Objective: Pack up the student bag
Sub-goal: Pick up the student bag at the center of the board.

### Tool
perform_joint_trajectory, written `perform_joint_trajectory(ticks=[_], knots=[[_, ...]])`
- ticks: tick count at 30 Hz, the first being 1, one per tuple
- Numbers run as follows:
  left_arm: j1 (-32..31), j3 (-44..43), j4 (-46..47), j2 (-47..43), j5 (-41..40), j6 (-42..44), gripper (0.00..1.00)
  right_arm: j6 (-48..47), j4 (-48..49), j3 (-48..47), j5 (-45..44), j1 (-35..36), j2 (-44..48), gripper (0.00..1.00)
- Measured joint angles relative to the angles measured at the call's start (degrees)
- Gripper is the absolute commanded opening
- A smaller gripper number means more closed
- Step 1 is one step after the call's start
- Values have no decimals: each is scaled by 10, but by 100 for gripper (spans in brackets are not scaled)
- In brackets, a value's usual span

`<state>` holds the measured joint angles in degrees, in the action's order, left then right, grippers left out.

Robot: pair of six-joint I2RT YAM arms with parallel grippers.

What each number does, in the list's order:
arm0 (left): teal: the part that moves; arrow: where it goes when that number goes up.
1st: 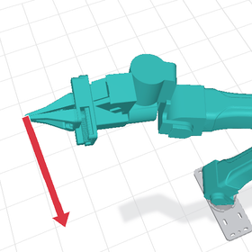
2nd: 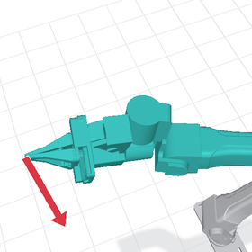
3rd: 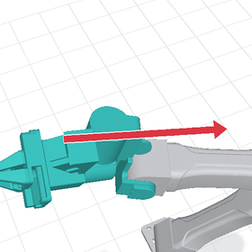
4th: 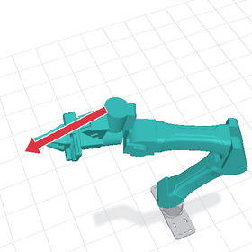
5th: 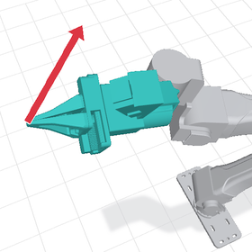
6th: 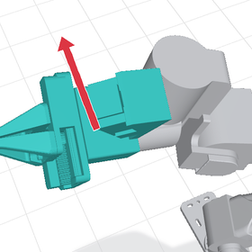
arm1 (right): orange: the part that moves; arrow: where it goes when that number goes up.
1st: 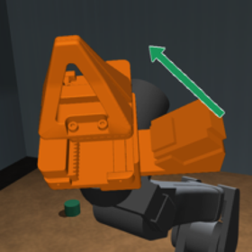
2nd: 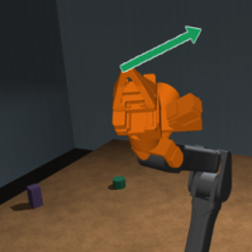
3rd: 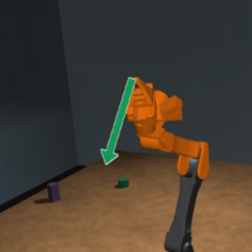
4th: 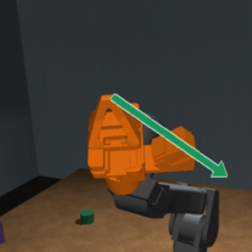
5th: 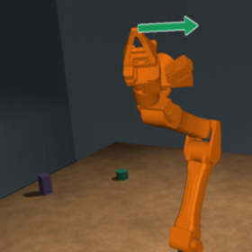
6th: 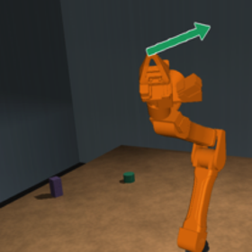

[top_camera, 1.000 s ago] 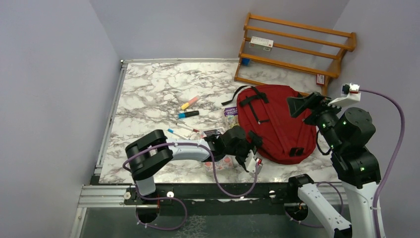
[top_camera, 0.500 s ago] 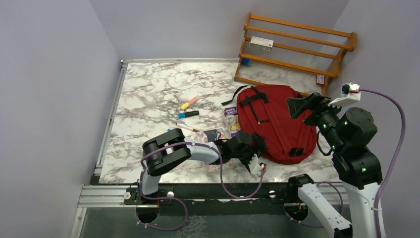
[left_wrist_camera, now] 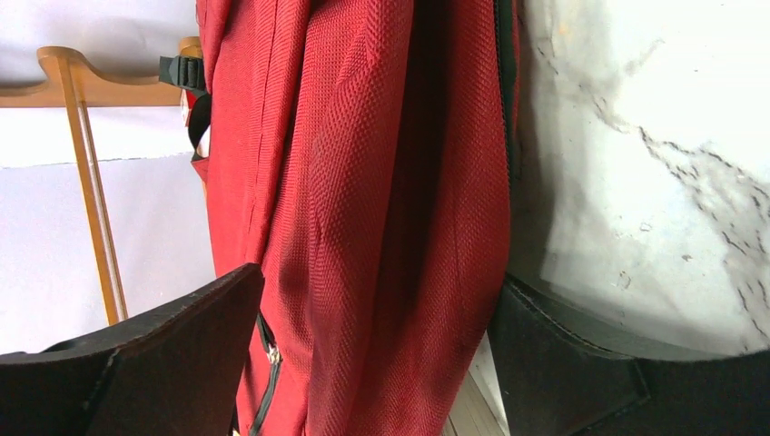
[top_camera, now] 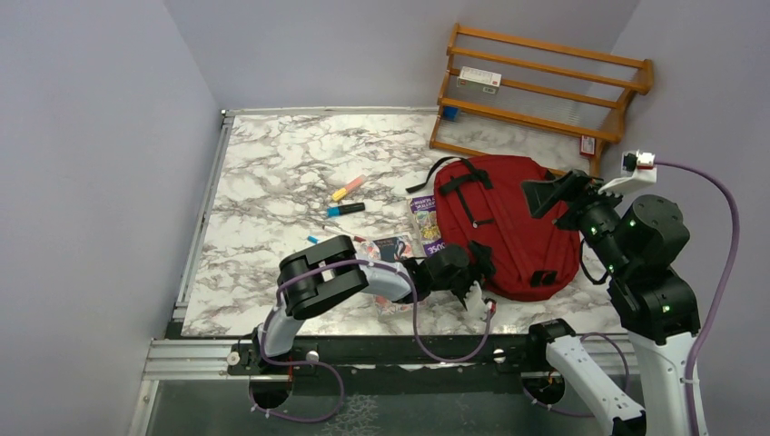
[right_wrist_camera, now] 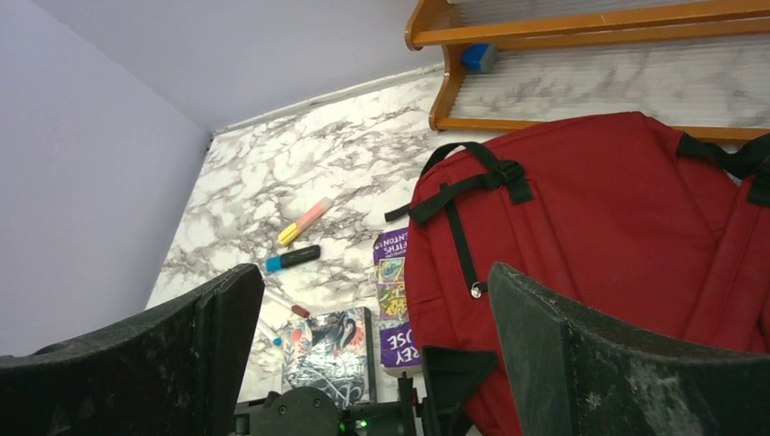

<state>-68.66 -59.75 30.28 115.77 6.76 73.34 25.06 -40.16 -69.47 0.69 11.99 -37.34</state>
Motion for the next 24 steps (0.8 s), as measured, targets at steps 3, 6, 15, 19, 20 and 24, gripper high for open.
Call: perform_joint_trajectory(ticks=[3, 6, 15, 19, 20, 24], knots=[[-2, -8, 1, 9, -7, 1, 77, 4, 0, 0, 2, 0, -2, 99], [-3, -16, 1, 17, -12, 0, 69, 9, 0, 3, 3, 0, -2, 99], [-21, -35, -2, 22, -32, -18, 46, 25, -2, 10, 5, 0, -2, 99], [-34, -40, -3, 22, -42, -41, 33, 28, -3, 10, 5, 0, -2, 99], [-35, -41, -3, 22, -44, -43, 29, 29, -3, 10, 5, 0, -2, 99], [-37, -49, -5, 19, -56, -59, 1, 30, -4, 9, 5, 0, -2, 99]])
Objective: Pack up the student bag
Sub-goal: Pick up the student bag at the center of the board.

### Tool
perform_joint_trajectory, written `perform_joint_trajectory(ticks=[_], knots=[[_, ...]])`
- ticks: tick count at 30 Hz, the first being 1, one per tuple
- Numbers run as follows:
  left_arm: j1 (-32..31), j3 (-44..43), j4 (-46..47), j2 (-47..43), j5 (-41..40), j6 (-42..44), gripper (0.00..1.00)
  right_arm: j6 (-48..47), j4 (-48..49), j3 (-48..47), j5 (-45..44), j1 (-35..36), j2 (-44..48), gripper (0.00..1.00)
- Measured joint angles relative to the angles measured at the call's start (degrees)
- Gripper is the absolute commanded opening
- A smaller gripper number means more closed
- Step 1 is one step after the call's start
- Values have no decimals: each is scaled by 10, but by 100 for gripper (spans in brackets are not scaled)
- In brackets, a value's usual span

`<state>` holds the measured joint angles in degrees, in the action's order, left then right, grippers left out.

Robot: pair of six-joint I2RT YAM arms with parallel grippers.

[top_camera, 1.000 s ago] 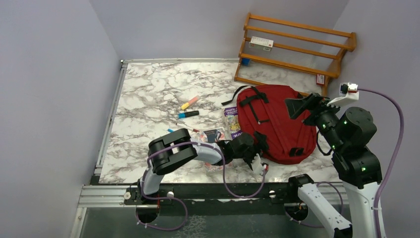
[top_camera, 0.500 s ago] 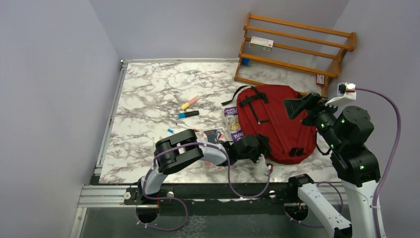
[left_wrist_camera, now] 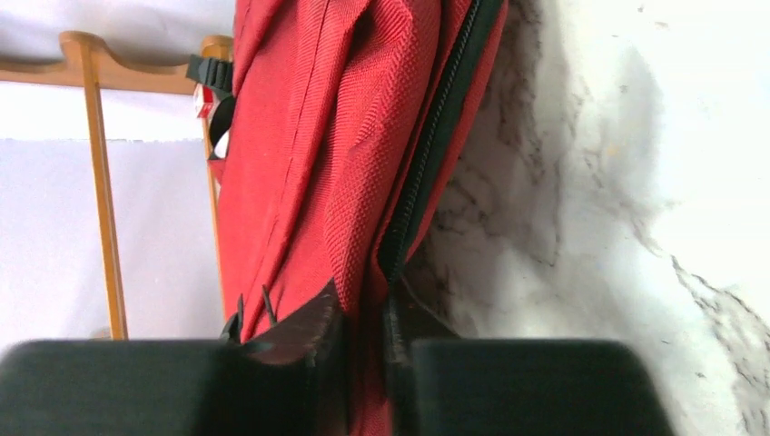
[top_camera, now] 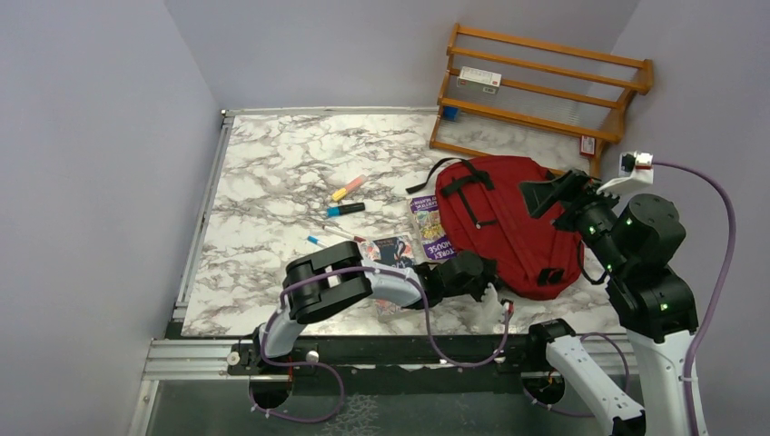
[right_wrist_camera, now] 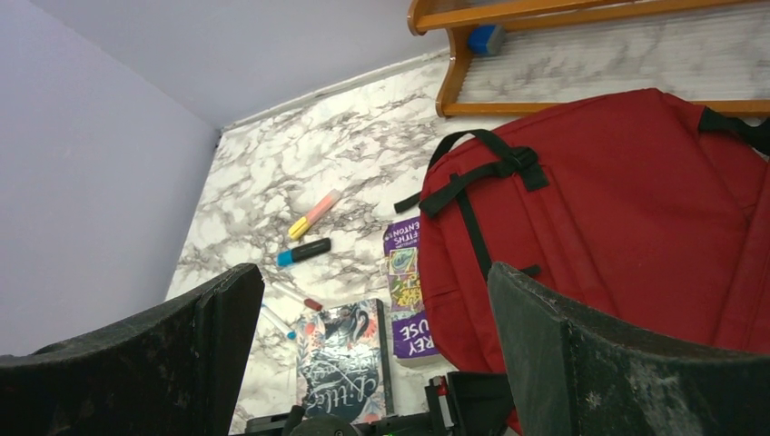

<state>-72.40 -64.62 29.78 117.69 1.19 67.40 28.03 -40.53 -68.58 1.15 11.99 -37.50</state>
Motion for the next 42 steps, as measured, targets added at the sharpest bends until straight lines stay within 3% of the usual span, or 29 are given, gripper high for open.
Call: perform_joint_trajectory(ticks=[7, 15, 22, 42], knots=[[3, -37, -28, -13, -25, -34, 0, -1, -7, -43, -1, 0, -9, 99], [48, -169, -134, -34, -17, -151, 0, -7, 9, -100, 1, 0, -4, 99], [121, -272, -204, -47, 16, -301, 0, -13, 50, -101, 17, 0, 23, 99], [229, -584, -313, -16, 17, -494, 0, -42, 84, -85, 65, 0, 60, 99]])
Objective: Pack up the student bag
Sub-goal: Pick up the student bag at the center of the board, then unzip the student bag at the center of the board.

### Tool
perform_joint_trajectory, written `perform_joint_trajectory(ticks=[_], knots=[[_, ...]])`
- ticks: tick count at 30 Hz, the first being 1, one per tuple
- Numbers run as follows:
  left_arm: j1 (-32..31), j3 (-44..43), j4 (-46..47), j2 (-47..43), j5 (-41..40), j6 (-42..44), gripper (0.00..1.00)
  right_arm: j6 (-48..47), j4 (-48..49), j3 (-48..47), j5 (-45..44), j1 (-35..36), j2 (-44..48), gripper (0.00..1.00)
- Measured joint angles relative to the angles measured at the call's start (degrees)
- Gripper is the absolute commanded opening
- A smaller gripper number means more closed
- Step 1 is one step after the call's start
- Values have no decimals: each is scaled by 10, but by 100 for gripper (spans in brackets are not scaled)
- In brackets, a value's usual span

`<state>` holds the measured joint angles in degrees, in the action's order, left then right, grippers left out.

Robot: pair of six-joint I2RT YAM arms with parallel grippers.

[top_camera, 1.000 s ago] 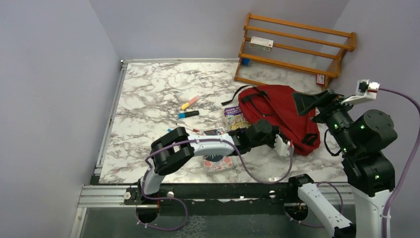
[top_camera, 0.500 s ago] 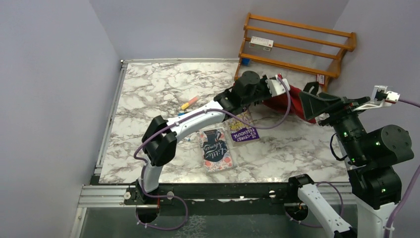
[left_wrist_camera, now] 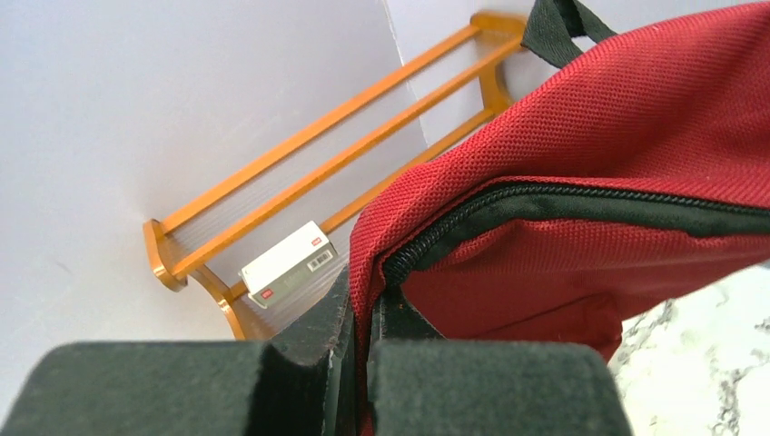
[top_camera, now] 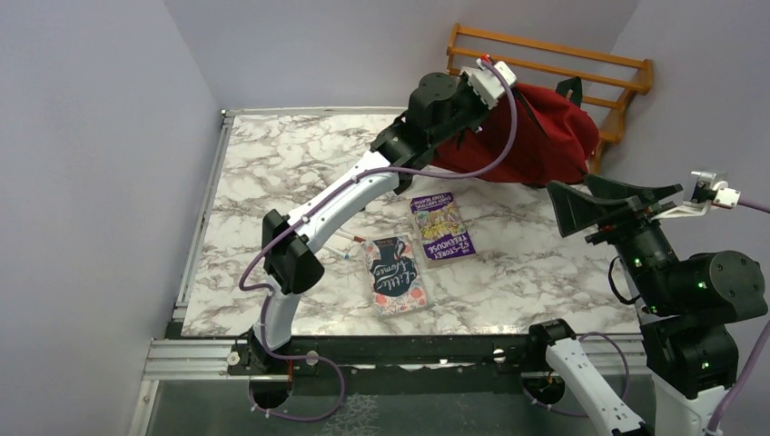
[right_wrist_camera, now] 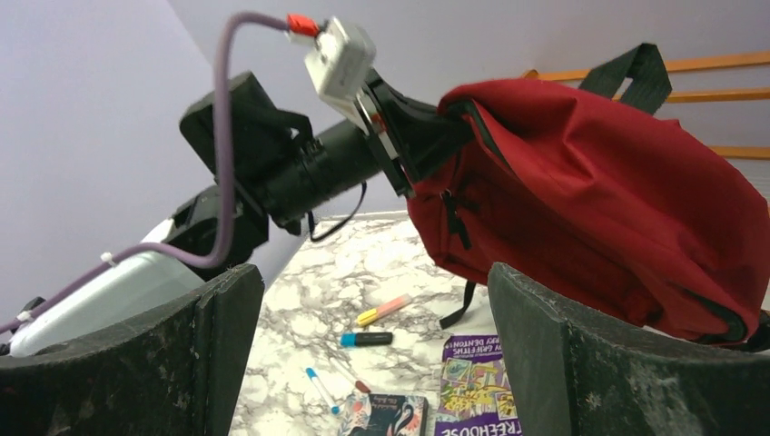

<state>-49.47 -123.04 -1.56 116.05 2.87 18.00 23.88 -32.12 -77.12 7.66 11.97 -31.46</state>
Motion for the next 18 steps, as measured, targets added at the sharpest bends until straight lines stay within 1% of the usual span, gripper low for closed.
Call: perform_joint_trajectory(ticks=[3, 7, 12, 15, 18], knots=[[9, -40, -28, 1, 0, -31, 0, -4, 4, 7, 11, 0, 2, 99], [23, -72, -66, -1, -3, -78, 0, -6, 5, 20, 28, 0, 2, 99], [49, -118, -164, -3, -3, -144, 0, -10, 5, 27, 52, 0, -2, 96], [73, -121, -219, -17, 0, -185, 0, -15, 4, 27, 75, 0, -12, 96], [96, -105, -262, -39, 14, -220, 0, -23, -1, 27, 104, 0, -34, 95]])
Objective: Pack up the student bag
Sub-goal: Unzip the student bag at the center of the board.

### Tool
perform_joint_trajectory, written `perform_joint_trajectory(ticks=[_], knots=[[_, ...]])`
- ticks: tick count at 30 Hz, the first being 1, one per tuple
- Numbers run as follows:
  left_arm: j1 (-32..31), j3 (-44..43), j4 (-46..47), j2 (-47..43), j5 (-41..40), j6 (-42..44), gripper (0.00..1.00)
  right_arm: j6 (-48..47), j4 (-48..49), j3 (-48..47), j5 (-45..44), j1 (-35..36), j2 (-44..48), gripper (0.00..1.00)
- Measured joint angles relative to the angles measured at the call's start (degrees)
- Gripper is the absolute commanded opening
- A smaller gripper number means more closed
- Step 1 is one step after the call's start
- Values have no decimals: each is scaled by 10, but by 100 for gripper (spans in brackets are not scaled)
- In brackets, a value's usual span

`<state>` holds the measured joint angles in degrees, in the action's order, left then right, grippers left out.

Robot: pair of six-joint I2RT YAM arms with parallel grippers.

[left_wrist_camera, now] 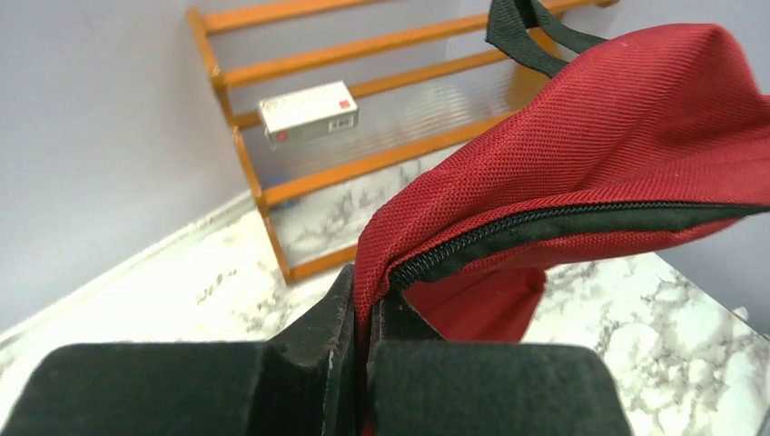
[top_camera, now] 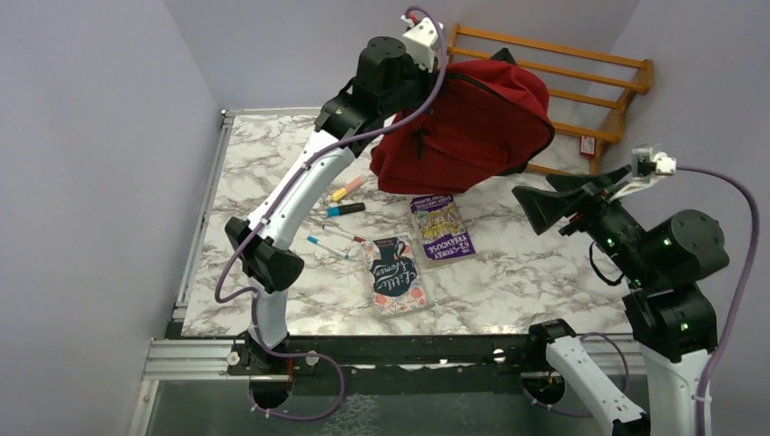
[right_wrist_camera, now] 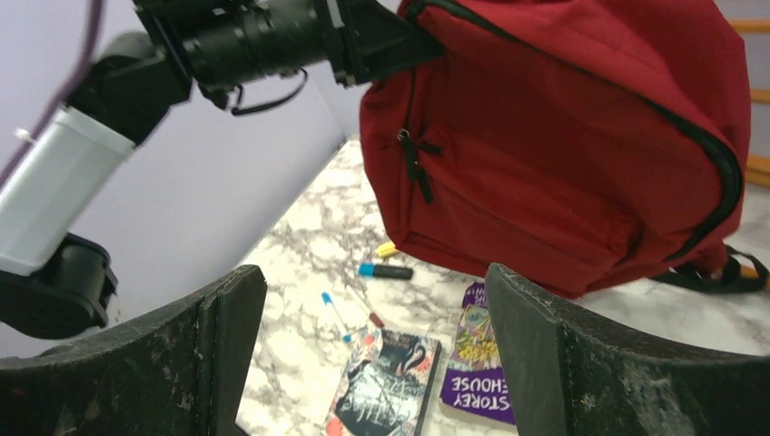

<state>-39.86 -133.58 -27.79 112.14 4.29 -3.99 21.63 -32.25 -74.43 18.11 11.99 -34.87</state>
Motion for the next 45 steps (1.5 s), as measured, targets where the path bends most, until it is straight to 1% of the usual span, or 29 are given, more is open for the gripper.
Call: perform_joint_trajectory(ticks=[4, 10, 13, 16, 21, 23, 28, 32, 35, 40, 45], knots=[[25, 46, -35, -39, 20, -29, 0, -7, -8, 6, 40, 0, -42, 93], [35, 129, -49, -86, 49, -45, 0, 6, 2, 59, 135, 0, -119, 85], [42, 162, -49, -97, 75, -60, 0, 35, 35, 112, 174, 0, -153, 83], [51, 181, -44, -99, 105, -81, 0, 68, 67, 163, 191, 0, -172, 83], [75, 210, -33, -109, 138, -105, 0, 97, 144, 183, 198, 24, -193, 81], [82, 227, -26, -120, 148, -109, 0, 99, 179, 183, 194, 57, -213, 79], [99, 265, -2, -143, 178, -118, 0, 99, 238, 183, 155, 161, -287, 68], [111, 286, 16, -152, 217, -130, 0, 102, 284, 196, 112, 214, -331, 64], [116, 297, 25, -156, 236, -135, 0, 108, 312, 214, 80, 225, -343, 62], [121, 322, 42, -168, 262, -137, 0, 114, 341, 240, 23, 226, -346, 63], [123, 347, 59, -180, 282, -141, 0, 99, 376, 253, 9, 226, -346, 64]])
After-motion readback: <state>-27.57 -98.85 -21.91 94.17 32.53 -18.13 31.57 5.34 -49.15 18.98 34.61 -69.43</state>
